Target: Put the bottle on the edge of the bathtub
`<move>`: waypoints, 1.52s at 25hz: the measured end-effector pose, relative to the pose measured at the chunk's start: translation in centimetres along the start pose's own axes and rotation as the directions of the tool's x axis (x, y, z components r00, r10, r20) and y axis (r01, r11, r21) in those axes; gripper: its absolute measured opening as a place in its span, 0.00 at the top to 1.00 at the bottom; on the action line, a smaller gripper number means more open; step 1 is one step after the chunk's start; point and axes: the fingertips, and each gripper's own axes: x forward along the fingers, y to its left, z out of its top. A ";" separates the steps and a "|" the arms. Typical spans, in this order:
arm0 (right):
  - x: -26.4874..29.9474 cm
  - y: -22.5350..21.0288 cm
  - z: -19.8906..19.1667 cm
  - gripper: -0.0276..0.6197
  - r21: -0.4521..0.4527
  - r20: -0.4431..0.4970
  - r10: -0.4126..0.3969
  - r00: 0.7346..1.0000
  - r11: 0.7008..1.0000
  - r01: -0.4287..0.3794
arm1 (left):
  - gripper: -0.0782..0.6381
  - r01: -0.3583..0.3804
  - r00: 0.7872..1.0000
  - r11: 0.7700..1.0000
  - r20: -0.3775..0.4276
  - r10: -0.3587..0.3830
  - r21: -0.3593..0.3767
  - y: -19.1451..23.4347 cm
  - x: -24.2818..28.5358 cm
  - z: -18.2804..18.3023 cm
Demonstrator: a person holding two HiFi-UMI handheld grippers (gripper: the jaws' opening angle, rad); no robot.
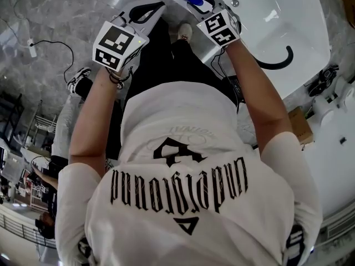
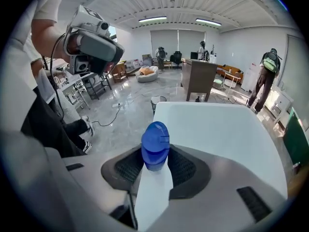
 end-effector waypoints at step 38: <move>-0.3 1.7 -0.5 0.69 -0.039 0.006 0.010 1.000 0.999 -0.010 | 0.87 0.012 1.000 0.999 -0.009 -0.013 -0.040 -0.9 0.6 -1.2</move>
